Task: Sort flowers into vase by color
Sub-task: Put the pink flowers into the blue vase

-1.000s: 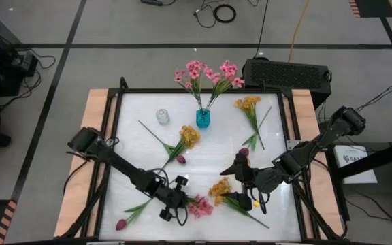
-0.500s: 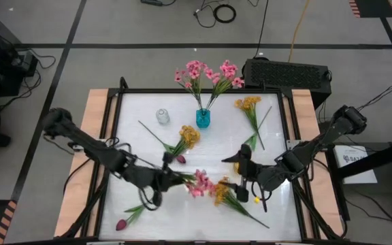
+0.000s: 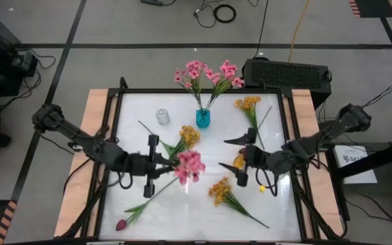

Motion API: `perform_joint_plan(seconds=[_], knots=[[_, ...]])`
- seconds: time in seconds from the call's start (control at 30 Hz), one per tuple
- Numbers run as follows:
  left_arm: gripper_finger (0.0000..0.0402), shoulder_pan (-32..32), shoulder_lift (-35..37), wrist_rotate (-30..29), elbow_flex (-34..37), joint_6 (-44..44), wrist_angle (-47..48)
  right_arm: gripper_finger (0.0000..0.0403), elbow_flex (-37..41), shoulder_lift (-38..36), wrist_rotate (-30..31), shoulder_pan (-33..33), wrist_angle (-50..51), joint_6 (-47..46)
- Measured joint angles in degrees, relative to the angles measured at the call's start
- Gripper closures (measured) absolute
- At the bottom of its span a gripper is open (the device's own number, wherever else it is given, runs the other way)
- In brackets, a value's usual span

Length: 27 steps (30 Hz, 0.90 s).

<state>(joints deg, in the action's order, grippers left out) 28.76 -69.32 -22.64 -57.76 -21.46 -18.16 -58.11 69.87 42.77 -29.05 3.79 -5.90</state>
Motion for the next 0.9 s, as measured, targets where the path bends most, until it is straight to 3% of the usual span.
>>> perform_joint_plan(seconds=[0.17,0.33,0.9], knots=[[0.0378,-2.16,-0.99,0.73,-0.04,0.11,-9.54,0.0042,0.0,3.53,-7.63,3.45,-11.77,7.87],[0.0378,-3.3,-2.06,8.66,-0.12,0.91,-17.36,0.0041,0.0,6.09,-12.36,4.63,-18.8,12.33],[0.0378,-4.97,-12.46,13.53,-0.09,2.0,-32.87,0.0041,0.0,8.04,-25.4,5.1,-30.76,14.11]])
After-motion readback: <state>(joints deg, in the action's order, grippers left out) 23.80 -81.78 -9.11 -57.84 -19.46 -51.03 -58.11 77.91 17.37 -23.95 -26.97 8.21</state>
